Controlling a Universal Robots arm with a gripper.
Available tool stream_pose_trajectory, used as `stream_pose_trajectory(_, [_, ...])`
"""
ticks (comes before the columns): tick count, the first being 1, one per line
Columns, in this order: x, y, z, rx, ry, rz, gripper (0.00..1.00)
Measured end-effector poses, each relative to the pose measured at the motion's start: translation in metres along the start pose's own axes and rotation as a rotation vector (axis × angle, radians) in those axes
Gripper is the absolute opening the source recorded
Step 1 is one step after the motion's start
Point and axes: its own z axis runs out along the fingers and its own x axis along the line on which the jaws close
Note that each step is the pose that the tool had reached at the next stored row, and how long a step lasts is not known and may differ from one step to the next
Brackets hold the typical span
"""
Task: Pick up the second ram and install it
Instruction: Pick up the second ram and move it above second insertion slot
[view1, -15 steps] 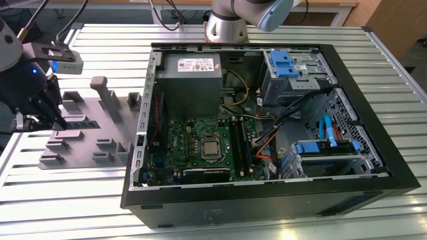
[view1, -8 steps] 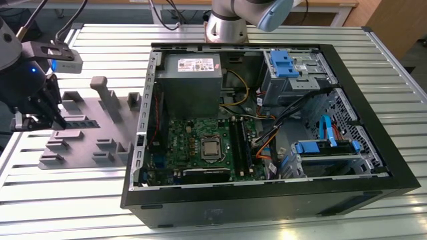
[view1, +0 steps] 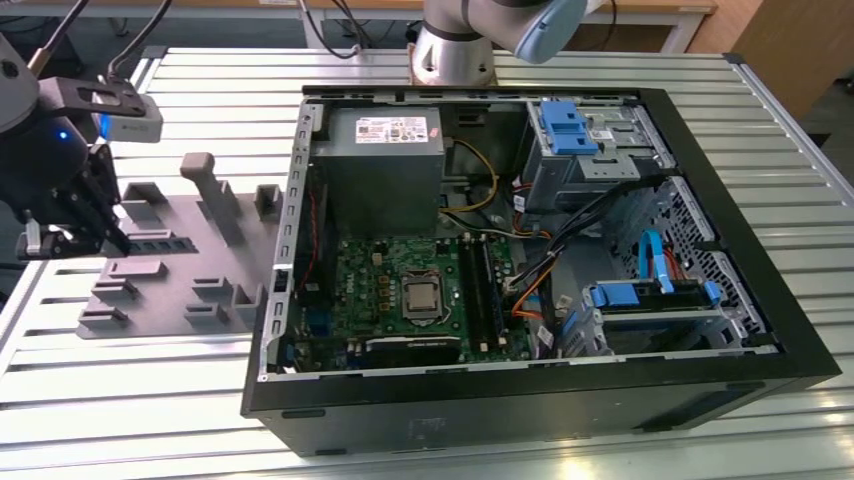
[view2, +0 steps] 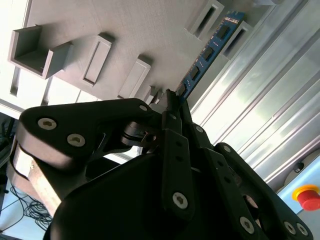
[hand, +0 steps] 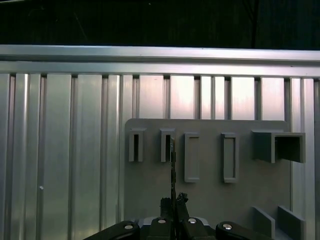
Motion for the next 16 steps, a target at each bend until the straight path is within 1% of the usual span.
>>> stream_pose_trajectory(2, [0.0000, 0.0000, -0.0013, -0.0001, 0.0001, 0.000, 0.14])
stream_pose_trajectory(16, [-0.0001, 0.0001, -0.0043, 0.0000, 0.0000, 0.000, 0.14])
